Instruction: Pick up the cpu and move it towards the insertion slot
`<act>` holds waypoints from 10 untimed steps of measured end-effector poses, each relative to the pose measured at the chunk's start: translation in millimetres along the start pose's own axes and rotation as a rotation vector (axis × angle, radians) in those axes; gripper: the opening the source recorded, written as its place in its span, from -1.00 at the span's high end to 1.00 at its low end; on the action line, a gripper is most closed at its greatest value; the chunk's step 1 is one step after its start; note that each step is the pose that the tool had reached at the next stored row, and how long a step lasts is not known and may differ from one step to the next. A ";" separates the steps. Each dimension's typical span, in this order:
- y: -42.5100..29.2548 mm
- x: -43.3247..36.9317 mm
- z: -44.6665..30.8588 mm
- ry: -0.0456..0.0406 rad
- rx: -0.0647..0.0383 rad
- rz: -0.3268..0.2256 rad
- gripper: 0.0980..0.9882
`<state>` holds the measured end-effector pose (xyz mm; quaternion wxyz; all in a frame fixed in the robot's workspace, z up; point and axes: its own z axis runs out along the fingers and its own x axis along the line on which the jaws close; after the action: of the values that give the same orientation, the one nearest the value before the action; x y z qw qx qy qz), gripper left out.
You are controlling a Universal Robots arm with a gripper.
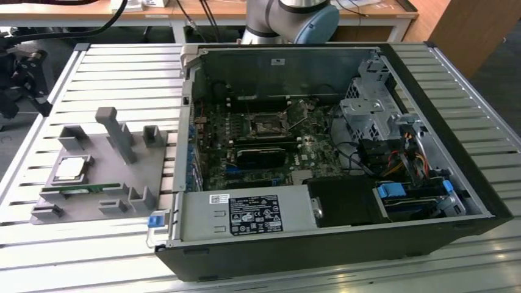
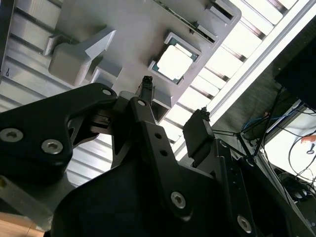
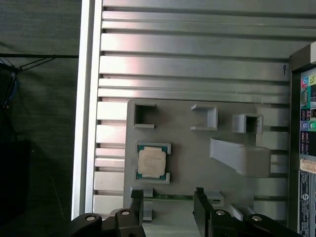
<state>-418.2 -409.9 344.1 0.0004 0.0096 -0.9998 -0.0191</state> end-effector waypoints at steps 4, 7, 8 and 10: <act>-0.2 0.1 2.4 0.0001 0.000 0.000 0.03; -0.5 0.1 4.8 0.0000 0.000 0.000 0.03; -0.6 0.2 5.6 0.0000 0.000 0.000 0.03; -0.7 0.1 6.9 0.0001 0.000 0.000 0.03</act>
<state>-418.3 -410.3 337.2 0.0005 0.0096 -0.9998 -0.0191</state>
